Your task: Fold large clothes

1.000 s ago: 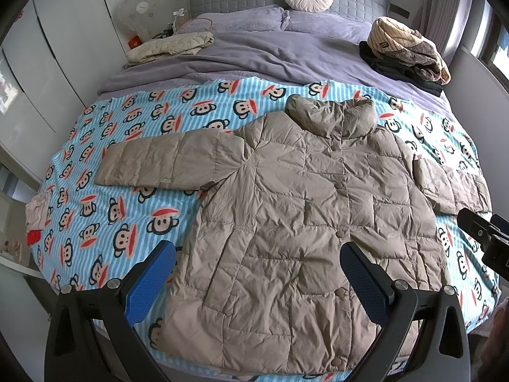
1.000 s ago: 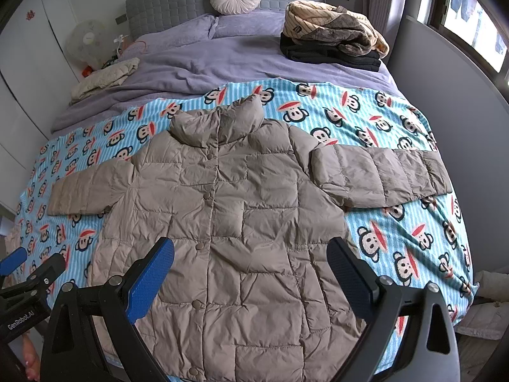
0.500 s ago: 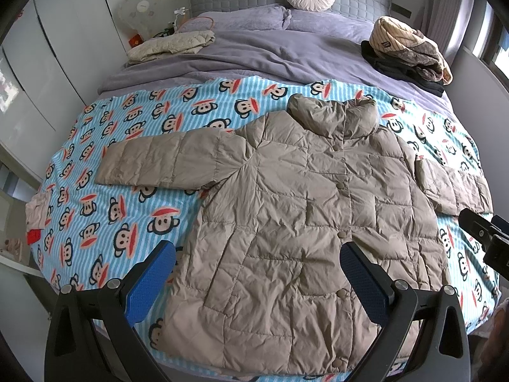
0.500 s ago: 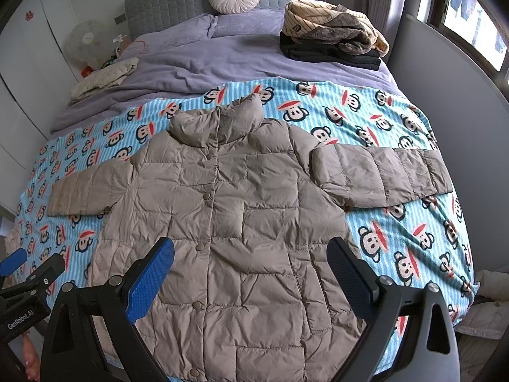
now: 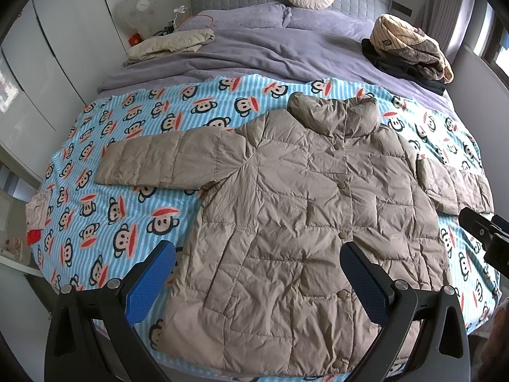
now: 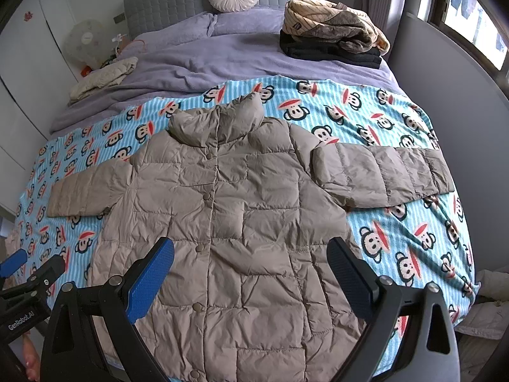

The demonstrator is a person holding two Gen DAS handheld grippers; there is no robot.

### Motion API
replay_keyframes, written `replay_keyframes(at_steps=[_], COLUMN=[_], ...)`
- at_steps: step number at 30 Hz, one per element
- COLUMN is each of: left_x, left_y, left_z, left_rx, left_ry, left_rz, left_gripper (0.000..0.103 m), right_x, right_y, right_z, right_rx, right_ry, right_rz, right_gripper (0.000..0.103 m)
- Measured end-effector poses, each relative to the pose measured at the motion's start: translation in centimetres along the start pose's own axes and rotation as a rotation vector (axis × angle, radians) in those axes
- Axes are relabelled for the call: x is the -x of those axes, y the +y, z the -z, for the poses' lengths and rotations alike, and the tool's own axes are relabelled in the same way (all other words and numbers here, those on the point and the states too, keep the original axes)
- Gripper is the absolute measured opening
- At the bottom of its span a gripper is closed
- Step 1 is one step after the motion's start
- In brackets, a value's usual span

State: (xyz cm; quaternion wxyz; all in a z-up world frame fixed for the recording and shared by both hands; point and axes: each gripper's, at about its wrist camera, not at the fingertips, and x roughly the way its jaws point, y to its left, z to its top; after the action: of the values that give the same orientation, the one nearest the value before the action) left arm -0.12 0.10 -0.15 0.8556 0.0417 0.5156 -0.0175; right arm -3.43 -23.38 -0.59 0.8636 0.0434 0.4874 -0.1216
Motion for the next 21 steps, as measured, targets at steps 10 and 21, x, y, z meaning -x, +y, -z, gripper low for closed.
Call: replay_keyframes(at_steps=[10,21], left_x=[0.0,-3.6], left_y=[0.0,2.1], left_z=[0.1,1.0], left_rx=[-0.004,-0.076], left_ry=[0.001,0.098], left_rz=[-0.002,-0.173], left_gripper=[0.103,0.103], right_x=[-0.2,-1.5], right_y=[0.0,0.7], right_z=[-0.1,1.0], right_rx=[-0.005,-0.025], right_ry=[0.002,0.038], right_rz=[-0.006,-0.026], right_gripper=[0.098,0.098])
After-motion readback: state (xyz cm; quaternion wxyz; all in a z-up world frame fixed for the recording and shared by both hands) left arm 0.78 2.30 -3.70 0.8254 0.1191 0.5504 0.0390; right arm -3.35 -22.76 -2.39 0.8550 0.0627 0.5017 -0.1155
